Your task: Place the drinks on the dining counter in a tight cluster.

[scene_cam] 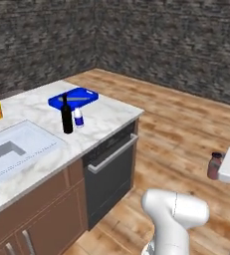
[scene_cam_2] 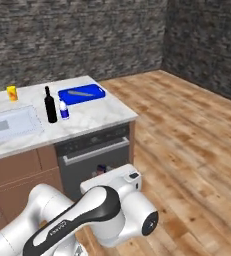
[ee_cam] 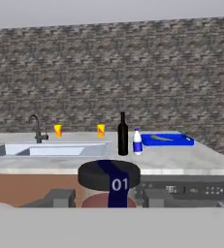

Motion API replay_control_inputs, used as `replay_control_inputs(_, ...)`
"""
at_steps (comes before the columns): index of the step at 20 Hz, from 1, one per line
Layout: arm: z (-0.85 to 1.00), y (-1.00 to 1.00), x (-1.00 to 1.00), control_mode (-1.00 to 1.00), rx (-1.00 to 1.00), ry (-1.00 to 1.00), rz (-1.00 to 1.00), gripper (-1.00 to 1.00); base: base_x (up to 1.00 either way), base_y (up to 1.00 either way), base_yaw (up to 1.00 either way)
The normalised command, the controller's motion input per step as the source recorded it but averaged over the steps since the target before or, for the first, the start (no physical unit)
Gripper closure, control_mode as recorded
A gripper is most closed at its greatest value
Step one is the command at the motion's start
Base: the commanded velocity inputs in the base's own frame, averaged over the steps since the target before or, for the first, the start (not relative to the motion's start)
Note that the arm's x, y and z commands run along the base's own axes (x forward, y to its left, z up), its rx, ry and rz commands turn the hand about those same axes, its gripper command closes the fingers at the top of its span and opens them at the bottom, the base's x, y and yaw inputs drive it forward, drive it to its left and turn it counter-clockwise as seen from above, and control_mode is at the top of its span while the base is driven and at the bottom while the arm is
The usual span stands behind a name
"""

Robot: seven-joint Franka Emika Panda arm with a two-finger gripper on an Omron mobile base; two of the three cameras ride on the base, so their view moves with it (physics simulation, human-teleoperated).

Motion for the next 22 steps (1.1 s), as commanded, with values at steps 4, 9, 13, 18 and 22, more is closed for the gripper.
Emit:
replay_control_inputs(4, 0.0, 0.0, 0.0, 1.0, 0.0, 0.0, 0.0, 1.0, 0.76, 0.0, 0.35)
replay_control_inputs(9, 0.0, 0.0, 0.0, 1.0, 0.0, 0.0, 0.0, 1.0, 0.67, -0.02, 0.46)
replay_control_inputs(13, 0.0, 0.0, 0.0, 1.0, 0.0, 0.0, 0.0, 1.0, 0.5, -0.08, 0.55)
replay_control_inputs(18, 0.0, 0.0, 0.0, 1.0, 0.0, 0.0, 0.0, 1.0, 0.39, -0.16, 0.51)
replay_control_inputs(22, 0.0, 0.0, 0.0, 1.0, 0.0, 0.0, 0.0, 1.0, 0.36, -0.34, 0.29)
